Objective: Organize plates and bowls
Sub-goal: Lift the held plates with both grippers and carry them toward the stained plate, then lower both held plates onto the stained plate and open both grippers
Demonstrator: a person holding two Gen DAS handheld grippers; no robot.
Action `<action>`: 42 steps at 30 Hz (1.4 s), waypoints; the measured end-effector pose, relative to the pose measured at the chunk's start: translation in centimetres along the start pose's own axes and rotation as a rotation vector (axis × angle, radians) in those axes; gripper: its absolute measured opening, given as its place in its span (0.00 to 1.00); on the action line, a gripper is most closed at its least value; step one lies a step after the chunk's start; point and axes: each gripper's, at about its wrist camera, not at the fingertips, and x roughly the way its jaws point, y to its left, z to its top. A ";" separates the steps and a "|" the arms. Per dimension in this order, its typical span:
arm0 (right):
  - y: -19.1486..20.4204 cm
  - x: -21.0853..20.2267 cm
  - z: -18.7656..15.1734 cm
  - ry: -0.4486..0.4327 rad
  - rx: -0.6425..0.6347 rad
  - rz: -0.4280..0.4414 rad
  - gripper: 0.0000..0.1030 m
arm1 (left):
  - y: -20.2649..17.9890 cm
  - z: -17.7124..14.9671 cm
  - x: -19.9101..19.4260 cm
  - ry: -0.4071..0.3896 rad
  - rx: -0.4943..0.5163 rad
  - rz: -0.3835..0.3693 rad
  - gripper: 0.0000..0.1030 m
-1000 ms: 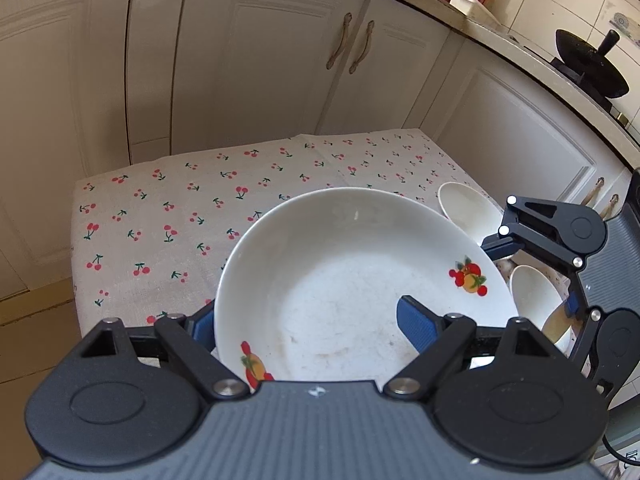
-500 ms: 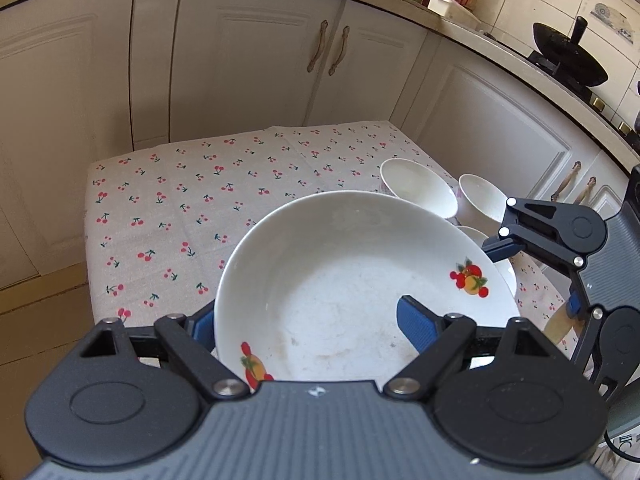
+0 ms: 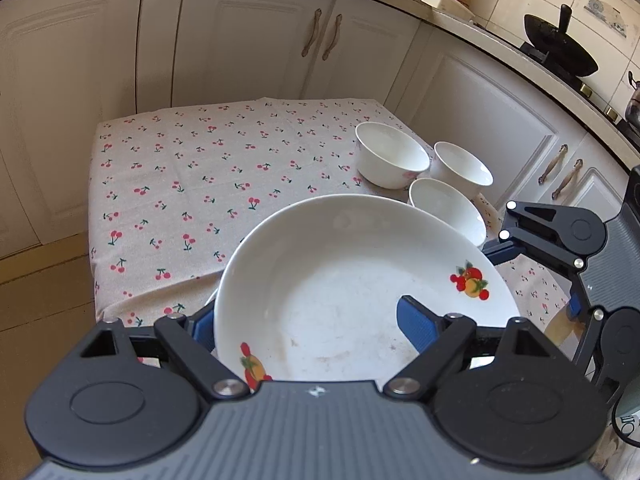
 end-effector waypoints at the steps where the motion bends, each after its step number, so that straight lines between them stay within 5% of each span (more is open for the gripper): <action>1: 0.2 0.0 -0.1 0.001 0.001 0.001 1.00 | -0.1 -0.3 -0.1 0.002 0.000 -0.001 0.85; 42: 1.2 1.8 -2.0 0.088 0.037 0.004 1.00 | 0.4 -3.0 2.9 0.159 -0.024 0.029 0.85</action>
